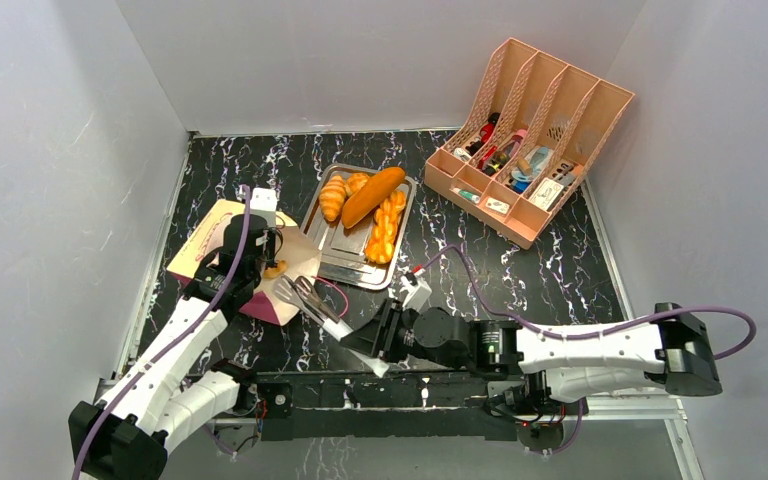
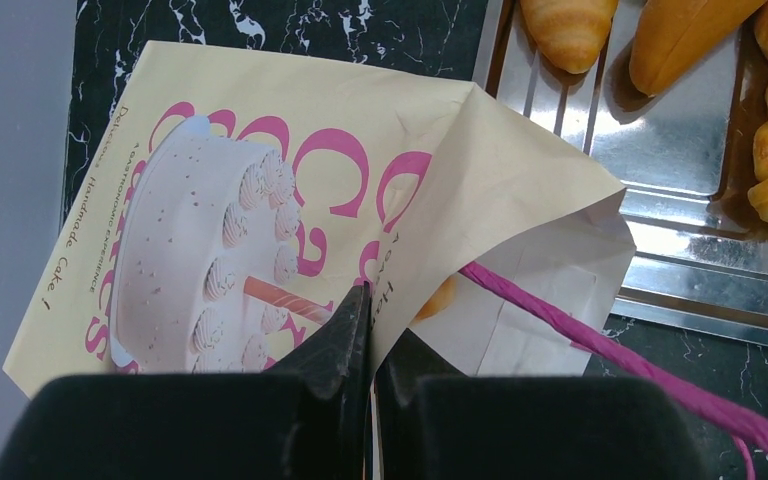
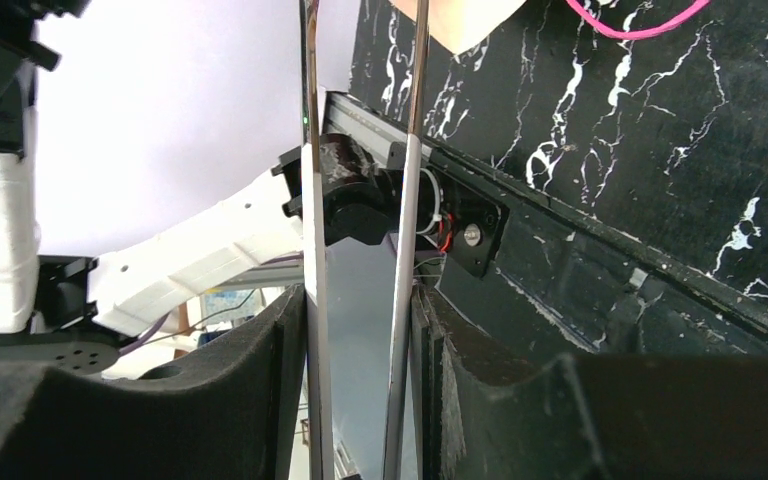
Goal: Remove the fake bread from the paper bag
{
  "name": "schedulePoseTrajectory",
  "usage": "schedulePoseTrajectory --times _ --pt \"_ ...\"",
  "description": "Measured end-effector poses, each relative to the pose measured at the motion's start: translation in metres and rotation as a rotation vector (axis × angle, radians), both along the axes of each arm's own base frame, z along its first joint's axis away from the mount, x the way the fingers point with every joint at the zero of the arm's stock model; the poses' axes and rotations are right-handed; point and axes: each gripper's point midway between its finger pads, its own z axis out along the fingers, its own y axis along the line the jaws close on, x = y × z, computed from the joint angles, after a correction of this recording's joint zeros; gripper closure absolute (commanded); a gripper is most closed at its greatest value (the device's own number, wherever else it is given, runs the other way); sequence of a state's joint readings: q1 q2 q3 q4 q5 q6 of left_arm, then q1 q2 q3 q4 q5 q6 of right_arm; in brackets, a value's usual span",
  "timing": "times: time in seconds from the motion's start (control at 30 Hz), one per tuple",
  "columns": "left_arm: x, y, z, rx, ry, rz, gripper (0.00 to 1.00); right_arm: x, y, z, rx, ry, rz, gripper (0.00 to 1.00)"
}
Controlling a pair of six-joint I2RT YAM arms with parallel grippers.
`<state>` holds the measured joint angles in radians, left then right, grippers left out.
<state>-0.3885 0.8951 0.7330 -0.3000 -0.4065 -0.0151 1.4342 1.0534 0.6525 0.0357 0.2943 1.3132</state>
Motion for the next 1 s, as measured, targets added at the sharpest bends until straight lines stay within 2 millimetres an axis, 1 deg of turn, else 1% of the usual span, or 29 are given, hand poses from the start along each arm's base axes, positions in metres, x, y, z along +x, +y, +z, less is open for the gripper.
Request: schedulePoseTrajectory --times 0.1,0.23,0.33,0.47,0.6,0.7,1.0 --pt "0.000 -0.001 0.000 -0.007 0.001 0.002 1.00 0.002 0.006 -0.012 -0.027 0.004 -0.006 0.65" --pt "-0.001 -0.001 -0.001 -0.014 0.005 0.006 1.00 0.005 0.020 -0.037 -0.093 0.019 -0.018 0.64" --pt "-0.002 -0.001 -0.002 -0.019 0.009 0.009 1.00 0.010 0.032 -0.049 -0.111 0.040 -0.033 0.64" --pt "-0.003 -0.001 -0.002 -0.027 0.009 0.010 1.00 0.021 0.046 -0.055 -0.090 0.077 -0.056 0.64" --pt "-0.004 -0.002 0.000 -0.036 0.003 0.010 1.00 0.039 0.057 -0.059 -0.066 0.120 -0.094 0.63" --pt "-0.004 -0.003 0.001 -0.041 0.000 0.008 1.00 0.047 0.062 -0.063 -0.054 0.147 -0.115 0.63" --pt "-0.006 -0.006 0.002 -0.064 -0.002 -0.005 1.00 0.064 0.072 -0.081 -0.032 0.238 -0.133 0.61"
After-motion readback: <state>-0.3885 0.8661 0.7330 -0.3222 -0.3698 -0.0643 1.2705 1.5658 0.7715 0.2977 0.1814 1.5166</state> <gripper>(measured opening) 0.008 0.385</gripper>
